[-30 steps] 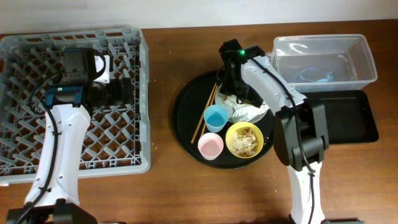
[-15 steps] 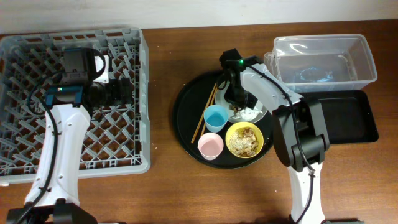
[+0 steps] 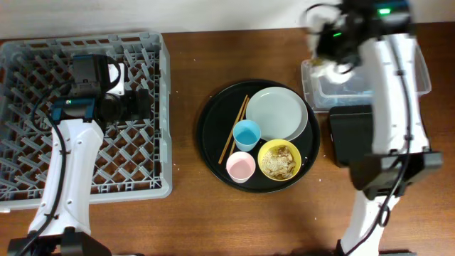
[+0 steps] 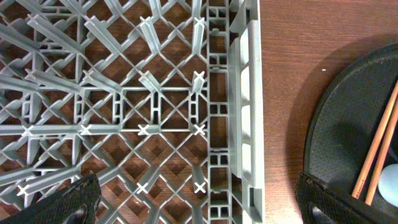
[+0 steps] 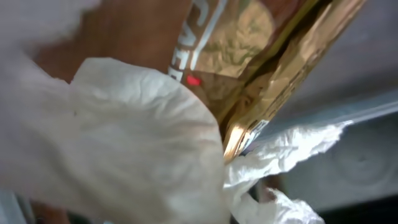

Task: Sort waste into correct bins and load items into the dishwasher rack
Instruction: 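Grasp the napkin with the right gripper and drop it into the clear bin, then move the right gripper down to the yellow bowl of food scraps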

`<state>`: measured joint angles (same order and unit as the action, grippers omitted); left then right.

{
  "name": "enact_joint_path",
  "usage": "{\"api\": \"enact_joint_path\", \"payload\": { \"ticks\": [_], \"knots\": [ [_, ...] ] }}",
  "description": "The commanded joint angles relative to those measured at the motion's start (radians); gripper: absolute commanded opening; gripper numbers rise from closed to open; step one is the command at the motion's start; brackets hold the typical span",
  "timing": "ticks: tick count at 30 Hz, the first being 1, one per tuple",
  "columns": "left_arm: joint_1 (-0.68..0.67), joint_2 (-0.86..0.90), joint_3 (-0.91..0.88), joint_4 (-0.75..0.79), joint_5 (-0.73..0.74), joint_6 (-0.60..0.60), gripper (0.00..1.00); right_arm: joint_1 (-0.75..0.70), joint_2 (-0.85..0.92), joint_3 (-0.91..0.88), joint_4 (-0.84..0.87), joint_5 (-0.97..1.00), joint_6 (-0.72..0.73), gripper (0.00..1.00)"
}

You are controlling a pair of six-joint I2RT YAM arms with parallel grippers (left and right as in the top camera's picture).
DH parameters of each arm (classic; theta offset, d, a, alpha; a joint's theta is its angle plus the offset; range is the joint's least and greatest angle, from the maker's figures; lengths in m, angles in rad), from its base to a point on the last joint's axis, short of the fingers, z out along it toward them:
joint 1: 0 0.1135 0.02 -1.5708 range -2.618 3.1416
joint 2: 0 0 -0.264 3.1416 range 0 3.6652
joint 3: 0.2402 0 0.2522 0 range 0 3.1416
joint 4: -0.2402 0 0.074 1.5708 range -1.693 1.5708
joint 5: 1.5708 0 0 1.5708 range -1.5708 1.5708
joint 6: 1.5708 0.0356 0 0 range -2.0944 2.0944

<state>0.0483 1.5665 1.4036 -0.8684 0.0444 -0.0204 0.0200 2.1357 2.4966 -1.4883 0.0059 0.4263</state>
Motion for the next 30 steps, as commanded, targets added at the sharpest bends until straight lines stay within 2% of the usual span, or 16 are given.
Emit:
{"api": "enact_joint_path", "payload": {
  "ticks": [1, 4, 5, 8, 9, 12, 13, 15, 16, 19, 22, 24, 26, 27, 30],
  "knots": [
    [0.0, 0.01, 0.002, 0.002, -0.007, -0.01, 0.99, -0.133, 0.049, -0.06, 0.103, 0.005, 0.071, 0.04],
    [0.0, 0.01, 0.002, 0.001, -0.007, -0.01, 0.99, -0.206, 0.101, -0.185, 0.277, 0.001, 0.115, 0.05],
    [0.0, 0.01, 0.002, 0.001, -0.007, -0.01, 0.99, -0.211, 0.106, -0.236, 0.334, 0.001, 0.114, 0.36],
    [0.0, 0.01, 0.002, 0.001, -0.007, -0.01, 0.99, -0.21, 0.107, -0.275, 0.375, -0.011, 0.113, 0.65],
    [0.0, 0.01, 0.002, 0.002, -0.007, -0.01, 0.99, -0.21, 0.104, -0.271, 0.375, -0.027, 0.113, 0.72],
    [0.0, 0.01, 0.002, 0.004, -0.007, -0.01, 0.99, -0.212, 0.085, -0.212, 0.349, -0.141, 0.045, 0.75],
    [0.0, 0.01, 0.002, 0.004, -0.006, -0.01, 0.99, -0.212, 0.069, -0.17, 0.291, -0.215, -0.002, 0.75],
    [0.0, 0.01, 0.003, 0.004, 0.016, -0.009, 0.99, -0.198, 0.024, -0.09, 0.105, -0.354, -0.062, 0.75],
    [0.0, 0.01, 0.006, 0.013, 0.015, 0.003, 0.99, -0.167, -0.027, -0.065, -0.023, -0.374, -0.139, 0.74],
    [0.0, 0.009, 0.035, 0.018, 0.012, 0.017, 0.99, -0.093, -0.124, -0.069, -0.211, -0.308, -0.203, 0.73],
    [0.0, -0.008, 0.069, 0.018, 0.012, 0.016, 0.99, -0.023, -0.235, -0.153, -0.211, -0.307, -0.23, 0.72],
    [0.005, -0.039, 0.075, 0.016, 0.012, 0.013, 0.99, 0.063, -0.325, -0.275, -0.211, -0.275, -0.236, 0.71],
    [0.043, -0.068, 0.075, 0.016, 0.012, -0.026, 0.99, 0.15, -0.362, -0.403, -0.197, -0.229, -0.23, 0.65],
    [0.078, -0.083, 0.075, 0.016, 0.012, -0.06, 0.99, 0.201, -0.367, -0.48, -0.16, -0.23, -0.224, 0.6],
    [0.18, -0.096, 0.074, 0.015, 0.012, -0.077, 0.99, 0.315, -0.367, -0.693, 0.021, -0.221, -0.129, 0.59]
  ]
}}
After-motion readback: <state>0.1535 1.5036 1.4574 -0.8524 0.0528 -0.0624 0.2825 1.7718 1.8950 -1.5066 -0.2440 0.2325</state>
